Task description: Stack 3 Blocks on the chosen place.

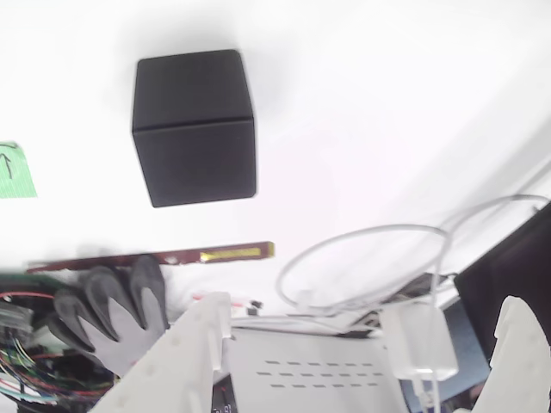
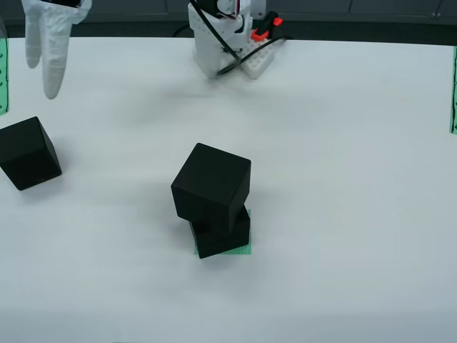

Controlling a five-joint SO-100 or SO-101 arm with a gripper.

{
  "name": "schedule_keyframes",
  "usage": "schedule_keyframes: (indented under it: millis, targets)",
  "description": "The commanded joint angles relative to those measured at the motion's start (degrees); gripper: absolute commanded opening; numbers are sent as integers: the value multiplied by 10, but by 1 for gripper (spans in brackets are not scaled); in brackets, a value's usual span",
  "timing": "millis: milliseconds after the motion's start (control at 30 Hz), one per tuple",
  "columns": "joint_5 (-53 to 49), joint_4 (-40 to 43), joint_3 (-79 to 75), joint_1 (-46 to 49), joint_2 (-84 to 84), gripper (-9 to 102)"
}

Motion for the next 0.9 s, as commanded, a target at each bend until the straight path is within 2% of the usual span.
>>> schedule_keyframes:
  millis: [0,567,867]
  targets:
    - [-22,-33,4,40,-35,38]
    - [-47,-131,-15,84,-222,38]
    - [-47,-135,-89,102,-301,38]
